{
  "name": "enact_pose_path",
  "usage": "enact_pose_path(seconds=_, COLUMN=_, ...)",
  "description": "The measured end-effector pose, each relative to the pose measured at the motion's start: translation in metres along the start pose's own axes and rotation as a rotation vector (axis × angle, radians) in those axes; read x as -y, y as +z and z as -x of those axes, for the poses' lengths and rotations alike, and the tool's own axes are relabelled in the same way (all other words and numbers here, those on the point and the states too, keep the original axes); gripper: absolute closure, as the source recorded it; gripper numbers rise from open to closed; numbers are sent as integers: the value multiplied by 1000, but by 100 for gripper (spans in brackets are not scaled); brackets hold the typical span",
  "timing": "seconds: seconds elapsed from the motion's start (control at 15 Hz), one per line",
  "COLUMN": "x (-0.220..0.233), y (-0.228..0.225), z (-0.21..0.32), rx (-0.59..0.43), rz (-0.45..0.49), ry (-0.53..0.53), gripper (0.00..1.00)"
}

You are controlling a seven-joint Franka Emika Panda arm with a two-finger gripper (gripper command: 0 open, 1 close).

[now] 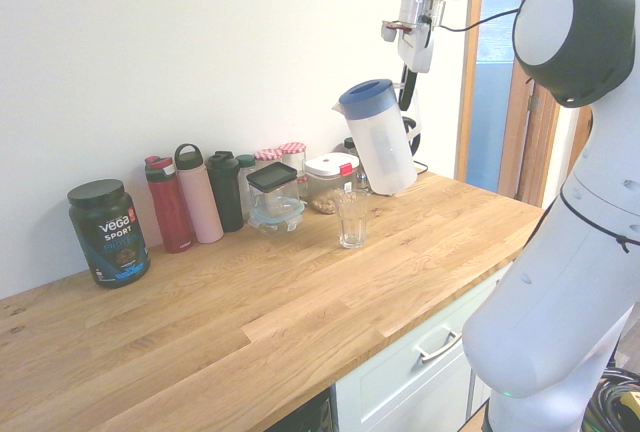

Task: Pour me some water

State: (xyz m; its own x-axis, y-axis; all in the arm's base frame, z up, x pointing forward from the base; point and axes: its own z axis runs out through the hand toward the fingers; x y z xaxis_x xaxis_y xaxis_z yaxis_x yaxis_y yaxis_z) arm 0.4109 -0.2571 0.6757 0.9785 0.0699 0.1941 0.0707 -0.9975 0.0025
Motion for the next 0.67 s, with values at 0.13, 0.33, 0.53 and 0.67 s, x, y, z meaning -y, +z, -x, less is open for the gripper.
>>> enact_pose_path(seconds=0.13, x=-21, y=0, z=3, rx=15, rz=41, ry=-15, gripper=100)
enact_pose_path(seconds=0.33, x=-52, y=25, z=-2, rx=65, rz=103, ry=-34, gripper=100)
enact_pose_path(seconds=0.53, x=-58, y=52, z=-17, rx=114, rz=154, ry=-64, gripper=100)
enact_pose_path(seconds=0.67, x=-58, y=64, z=-19, rx=139, rz=196, ry=-91, gripper=100)
